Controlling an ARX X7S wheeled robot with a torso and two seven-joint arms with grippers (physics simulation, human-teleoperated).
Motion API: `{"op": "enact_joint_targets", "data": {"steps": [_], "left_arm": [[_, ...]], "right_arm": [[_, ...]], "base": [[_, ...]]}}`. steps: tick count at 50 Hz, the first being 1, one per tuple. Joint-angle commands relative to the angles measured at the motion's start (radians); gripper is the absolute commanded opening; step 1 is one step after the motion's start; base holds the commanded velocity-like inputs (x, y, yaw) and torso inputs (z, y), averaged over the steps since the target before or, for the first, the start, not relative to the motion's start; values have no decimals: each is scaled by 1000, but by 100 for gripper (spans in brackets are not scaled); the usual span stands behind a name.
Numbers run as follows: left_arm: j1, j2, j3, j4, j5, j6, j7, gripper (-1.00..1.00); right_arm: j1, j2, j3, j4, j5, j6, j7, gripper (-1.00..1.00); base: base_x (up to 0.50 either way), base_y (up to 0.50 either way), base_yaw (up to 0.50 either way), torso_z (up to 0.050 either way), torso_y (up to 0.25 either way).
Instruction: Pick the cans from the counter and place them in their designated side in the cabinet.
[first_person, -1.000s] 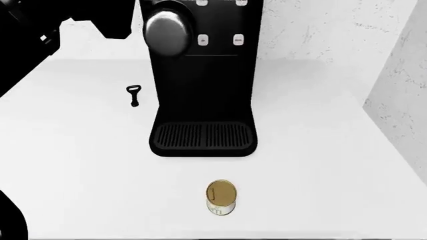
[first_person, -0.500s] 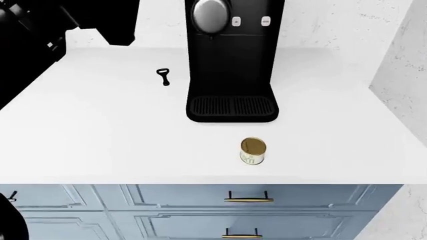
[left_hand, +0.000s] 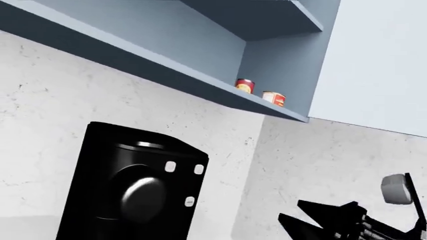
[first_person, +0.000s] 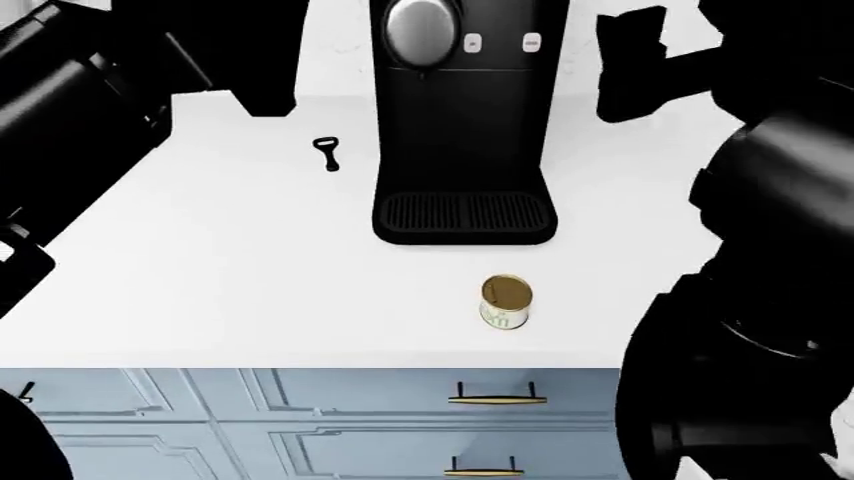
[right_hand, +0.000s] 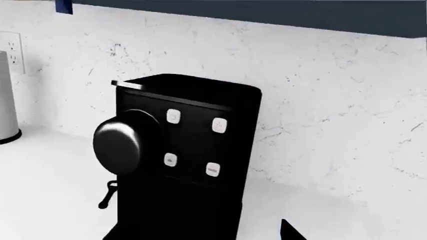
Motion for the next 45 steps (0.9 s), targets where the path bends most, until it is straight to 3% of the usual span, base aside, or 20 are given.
{"op": "enact_joint_targets", "data": {"steps": [1, 16, 40, 45], "left_arm": [[33, 15, 15, -8, 56, -5, 31, 100], [39, 9, 37, 2, 54, 2, 16, 100], [57, 3, 47, -10, 94, 10, 50, 100], [57, 0, 50, -13, 101, 10, 55, 100]], "right_arm": [[-379, -22, -2, -321, -184, 48, -153, 100], [-642, -22, -12, -412, -177, 48, -153, 100], [-614, -22, -41, -333, -63, 48, -150, 100], [-637, -22, -49, -341, 170, 48, 63, 100]], "base": [[0, 0, 0, 0, 0], [0, 0, 0, 0, 0], [0, 0, 0, 0, 0], [0, 0, 0, 0, 0]]}}
